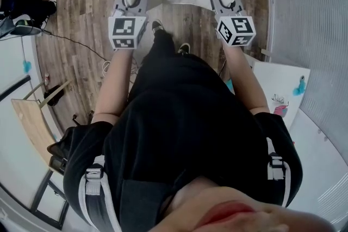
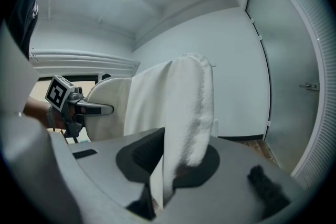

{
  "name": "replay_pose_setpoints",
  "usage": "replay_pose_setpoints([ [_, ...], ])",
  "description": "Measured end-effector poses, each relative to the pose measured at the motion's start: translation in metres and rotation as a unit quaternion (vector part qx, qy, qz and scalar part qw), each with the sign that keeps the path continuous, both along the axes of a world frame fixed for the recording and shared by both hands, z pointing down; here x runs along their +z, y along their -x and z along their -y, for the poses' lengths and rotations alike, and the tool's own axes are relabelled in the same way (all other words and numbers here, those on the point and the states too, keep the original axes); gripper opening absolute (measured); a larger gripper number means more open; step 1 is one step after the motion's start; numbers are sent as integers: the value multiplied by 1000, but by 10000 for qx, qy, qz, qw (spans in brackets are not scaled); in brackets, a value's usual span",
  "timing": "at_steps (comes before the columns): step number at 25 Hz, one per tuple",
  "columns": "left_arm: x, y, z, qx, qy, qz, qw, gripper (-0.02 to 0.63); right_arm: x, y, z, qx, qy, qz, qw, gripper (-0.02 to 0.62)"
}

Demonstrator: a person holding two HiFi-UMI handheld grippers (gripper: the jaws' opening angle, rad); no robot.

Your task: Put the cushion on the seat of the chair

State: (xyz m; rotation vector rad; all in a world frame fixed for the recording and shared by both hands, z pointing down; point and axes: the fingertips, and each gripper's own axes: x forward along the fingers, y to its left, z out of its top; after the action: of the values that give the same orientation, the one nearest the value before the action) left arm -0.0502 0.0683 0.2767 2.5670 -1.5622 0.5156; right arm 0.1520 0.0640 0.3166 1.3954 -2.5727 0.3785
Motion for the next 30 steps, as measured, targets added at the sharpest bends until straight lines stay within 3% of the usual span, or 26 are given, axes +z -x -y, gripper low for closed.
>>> replay_pose_setpoints([
  [23,20,93,157,502,219,-227,9982,51,5,93,134,400,182,-356,9984,55],
  [30,29,96,177,613,291,-326,9972,51,9,96,146,531,240,-408,9975,55],
])
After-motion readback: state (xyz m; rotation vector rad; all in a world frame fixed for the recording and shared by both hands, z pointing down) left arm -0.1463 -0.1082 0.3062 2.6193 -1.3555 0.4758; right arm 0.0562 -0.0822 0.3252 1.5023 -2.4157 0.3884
